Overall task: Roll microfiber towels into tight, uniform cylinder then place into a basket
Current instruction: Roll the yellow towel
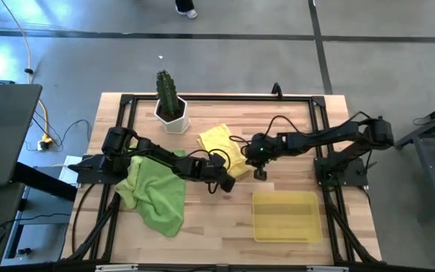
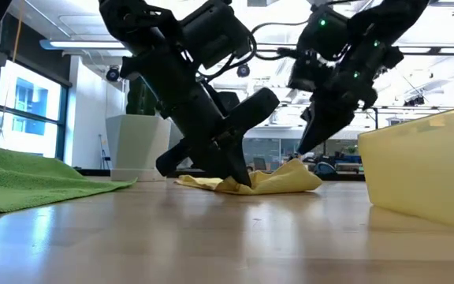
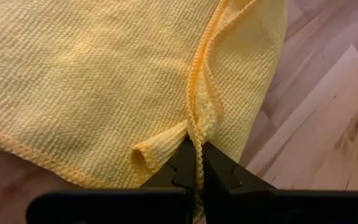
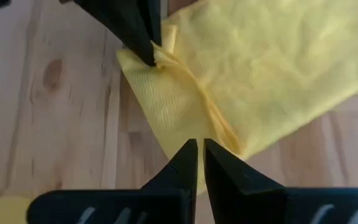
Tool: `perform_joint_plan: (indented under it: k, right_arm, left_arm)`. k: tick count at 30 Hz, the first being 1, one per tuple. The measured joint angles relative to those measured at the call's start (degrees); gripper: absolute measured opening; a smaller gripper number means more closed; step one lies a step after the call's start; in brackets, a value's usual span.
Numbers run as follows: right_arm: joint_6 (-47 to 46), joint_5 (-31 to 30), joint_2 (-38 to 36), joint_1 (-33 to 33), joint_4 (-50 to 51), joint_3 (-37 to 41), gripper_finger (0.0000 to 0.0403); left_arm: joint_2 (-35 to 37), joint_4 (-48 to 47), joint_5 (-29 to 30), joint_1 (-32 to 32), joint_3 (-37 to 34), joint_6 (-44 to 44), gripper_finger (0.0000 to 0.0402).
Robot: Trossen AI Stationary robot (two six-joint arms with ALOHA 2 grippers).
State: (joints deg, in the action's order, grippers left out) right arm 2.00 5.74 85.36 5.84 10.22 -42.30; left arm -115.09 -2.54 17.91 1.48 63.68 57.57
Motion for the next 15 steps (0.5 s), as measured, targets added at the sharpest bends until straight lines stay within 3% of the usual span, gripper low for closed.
perform_joint_plan:
  k: [15]
  right_arm:
    - [-0.48,-0.4,8.92,-0.75,-3.06,0.02,0.002]
  left_arm:
    - [-0.01,0.38,-1.47,0.69,-0.04,-0.27,0.0002]
